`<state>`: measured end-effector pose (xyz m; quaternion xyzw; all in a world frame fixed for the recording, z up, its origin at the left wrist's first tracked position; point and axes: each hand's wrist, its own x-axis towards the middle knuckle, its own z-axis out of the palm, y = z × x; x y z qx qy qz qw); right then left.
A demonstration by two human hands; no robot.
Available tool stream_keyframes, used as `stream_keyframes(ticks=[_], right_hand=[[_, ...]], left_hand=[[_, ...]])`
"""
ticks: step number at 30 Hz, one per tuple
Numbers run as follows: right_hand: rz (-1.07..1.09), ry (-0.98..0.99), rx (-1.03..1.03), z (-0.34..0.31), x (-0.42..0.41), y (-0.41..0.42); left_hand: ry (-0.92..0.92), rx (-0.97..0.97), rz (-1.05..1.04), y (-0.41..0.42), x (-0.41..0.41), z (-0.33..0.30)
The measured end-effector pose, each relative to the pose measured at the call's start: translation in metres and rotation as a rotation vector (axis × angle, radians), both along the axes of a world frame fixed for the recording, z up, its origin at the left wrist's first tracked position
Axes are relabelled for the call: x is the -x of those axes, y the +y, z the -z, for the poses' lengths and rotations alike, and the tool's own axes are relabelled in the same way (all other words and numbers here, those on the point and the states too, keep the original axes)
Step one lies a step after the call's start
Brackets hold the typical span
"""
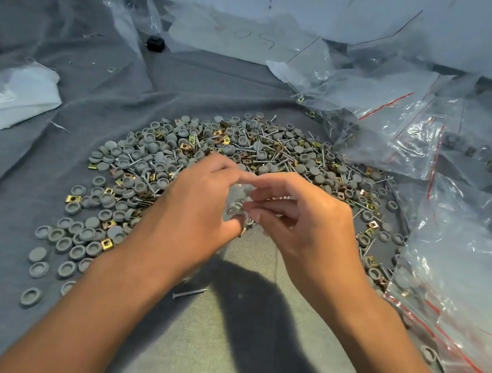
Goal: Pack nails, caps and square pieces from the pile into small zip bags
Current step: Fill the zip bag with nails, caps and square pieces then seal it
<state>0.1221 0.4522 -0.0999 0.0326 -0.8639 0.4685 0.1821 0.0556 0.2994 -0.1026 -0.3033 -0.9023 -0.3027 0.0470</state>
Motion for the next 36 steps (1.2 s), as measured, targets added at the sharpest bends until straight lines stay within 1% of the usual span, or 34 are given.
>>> stream_keyframes(ticks=[2,3,4,6,8,9,10,11,13,14,15,18,22,27,29,32,34,36], right_hand=[[0.033,0.003,-0.056,-0.003,-0.001,0.008],[0.074,-0.026,-0.112,-0.005,-0.002,0.017],[0.11,-0.096,-0.167,-0.008,-0.004,0.028],[0.115,-0.36,-0.329,-0.014,-0.01,0.054],[0.048,-0.668,-0.519,-0.017,-0.02,0.074],[0.013,-0.788,-0.558,-0.018,-0.025,0.076],[-0.009,-0.868,-0.587,-0.018,-0.03,0.075],[-0.009,-0.909,-0.655,-0.017,-0.033,0.072],[0.016,-0.898,-0.869,-0.014,-0.034,0.061],[0.033,-0.88,-0.927,-0.012,-0.033,0.056],[0.048,-0.873,-0.935,-0.01,-0.032,0.053],[0.064,-0.9,-0.853,-0.007,-0.03,0.049],[0.11,-0.803,-0.817,0.0,-0.031,0.046],[0.112,-0.742,-0.783,0.003,-0.032,0.046],[0.082,-0.683,-0.734,0.001,-0.033,0.046],[-0.049,-0.609,-0.671,0.0,-0.03,0.04],[-0.108,-0.603,-0.687,0.002,-0.03,0.033],[-0.106,-0.576,-0.711,0.009,-0.031,0.027]], left_hand=[[0.008,-0.002,-0.001,0.0,-0.001,0.0],[0.015,-0.005,-0.005,-0.001,-0.001,-0.001],[0.018,-0.006,-0.013,-0.002,0.0,-0.001],[0.017,-0.006,-0.026,-0.004,0.001,-0.002],[0.012,-0.002,-0.036,-0.004,0.001,-0.002],[0.01,0.002,-0.037,-0.003,0.001,-0.002],[0.01,0.004,-0.034,-0.003,0.0,-0.002],[0.011,0.006,-0.031,-0.003,-0.001,-0.003],[0.004,0.015,-0.029,-0.004,-0.001,-0.003],[0.0,0.018,-0.029,-0.004,-0.001,-0.003],[-0.003,0.019,-0.029,-0.005,0.0,-0.003],[-0.002,0.017,-0.026,-0.005,-0.001,-0.003],[-0.001,0.011,-0.024,-0.005,-0.001,-0.003],[0.001,0.007,-0.025,-0.006,0.0,-0.002],[0.008,0.012,-0.025,-0.006,0.0,-0.002],[0.019,0.025,-0.03,-0.007,0.001,-0.002],[0.021,0.032,-0.029,-0.007,0.001,-0.002],[0.018,0.033,-0.027,-0.007,0.001,-0.002]])
